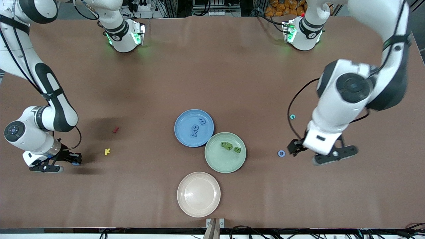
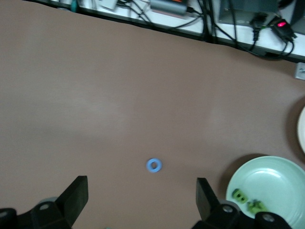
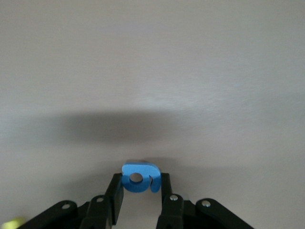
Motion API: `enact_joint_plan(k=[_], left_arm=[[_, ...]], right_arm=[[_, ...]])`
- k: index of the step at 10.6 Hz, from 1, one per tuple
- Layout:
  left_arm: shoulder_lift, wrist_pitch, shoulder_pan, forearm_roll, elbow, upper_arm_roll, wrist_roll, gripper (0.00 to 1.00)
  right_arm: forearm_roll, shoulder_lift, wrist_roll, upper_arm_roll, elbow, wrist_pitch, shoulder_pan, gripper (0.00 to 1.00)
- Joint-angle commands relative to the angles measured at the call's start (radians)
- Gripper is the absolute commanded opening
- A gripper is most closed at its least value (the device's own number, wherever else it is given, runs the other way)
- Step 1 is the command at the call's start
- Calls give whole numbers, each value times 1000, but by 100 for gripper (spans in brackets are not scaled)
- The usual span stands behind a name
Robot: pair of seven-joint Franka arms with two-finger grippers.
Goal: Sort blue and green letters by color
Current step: 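Place the blue 6 on the blue plate while the left gripper withdraws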
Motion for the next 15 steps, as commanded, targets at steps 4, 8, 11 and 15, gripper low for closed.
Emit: enact_joint_plan(k=[4,8,11,15], left_arm=[[-268,-262,80,-152,-43,64,264,100],[-336,-338,105,-230,-46,158,339,100],[-370,-358,101,-263,-74,185,372,100],[-376,-396,94,-260,-72,176,373,100]], right_arm=[[84,-188,338,0,-54,-225,320,2],[183,-202,441,-41,-67,-215,624,2],[199,-194,448,-99,-62,-193,831,2],[221,-159,452,-153,-39,-109,965,100]])
